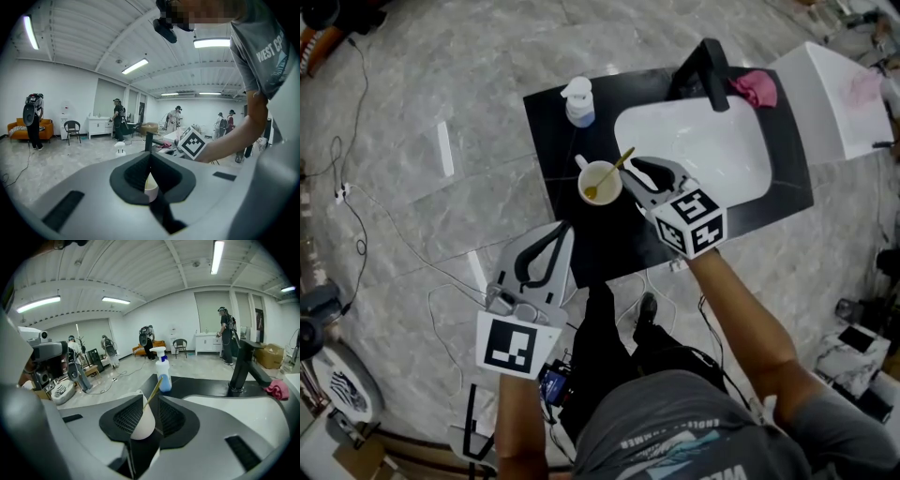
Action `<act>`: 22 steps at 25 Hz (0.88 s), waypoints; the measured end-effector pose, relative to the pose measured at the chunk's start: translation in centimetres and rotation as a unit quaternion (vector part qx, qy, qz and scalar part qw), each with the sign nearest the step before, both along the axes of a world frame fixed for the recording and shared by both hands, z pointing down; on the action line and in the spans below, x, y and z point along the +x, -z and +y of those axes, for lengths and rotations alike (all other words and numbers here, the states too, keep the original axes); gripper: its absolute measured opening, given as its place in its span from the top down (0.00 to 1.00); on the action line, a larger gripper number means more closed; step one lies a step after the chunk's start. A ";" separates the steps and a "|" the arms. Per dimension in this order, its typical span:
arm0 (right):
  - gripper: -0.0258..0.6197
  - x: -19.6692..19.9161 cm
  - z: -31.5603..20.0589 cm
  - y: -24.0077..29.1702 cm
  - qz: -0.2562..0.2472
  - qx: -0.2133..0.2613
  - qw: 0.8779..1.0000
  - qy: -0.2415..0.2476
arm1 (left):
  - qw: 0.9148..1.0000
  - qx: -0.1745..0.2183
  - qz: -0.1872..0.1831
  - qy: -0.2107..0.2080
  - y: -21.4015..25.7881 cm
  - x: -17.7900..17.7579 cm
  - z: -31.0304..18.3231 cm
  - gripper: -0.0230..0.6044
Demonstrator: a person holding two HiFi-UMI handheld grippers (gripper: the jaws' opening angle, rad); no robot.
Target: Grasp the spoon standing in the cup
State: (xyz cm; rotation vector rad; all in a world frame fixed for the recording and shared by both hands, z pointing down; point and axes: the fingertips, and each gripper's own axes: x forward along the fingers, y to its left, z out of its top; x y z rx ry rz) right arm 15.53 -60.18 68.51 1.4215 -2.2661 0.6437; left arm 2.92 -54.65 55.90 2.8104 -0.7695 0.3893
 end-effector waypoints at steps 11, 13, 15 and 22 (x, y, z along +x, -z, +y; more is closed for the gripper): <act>0.78 -1.1 -1.9 -1.3 -0.021 -0.003 1.000 -0.005 | 1.000 -0.014 -0.003 -0.008 -2.0 0.0 -1.4 0.96; 0.81 -1.2 -1.9 -1.3 -0.017 -0.002 1.000 -0.003 | 1.000 -0.013 0.000 -0.006 -2.0 -0.1 -1.5 0.96; 0.84 -1.3 -1.8 -1.2 -0.016 -0.001 1.000 -0.001 | 1.000 -0.012 0.001 -0.006 -2.0 -0.1 -1.4 0.96; 0.87 -1.8 -1.8 -0.3 -0.025 0.014 1.000 0.007 | 1.000 -0.011 0.000 -0.004 -1.8 -0.3 -0.8 0.96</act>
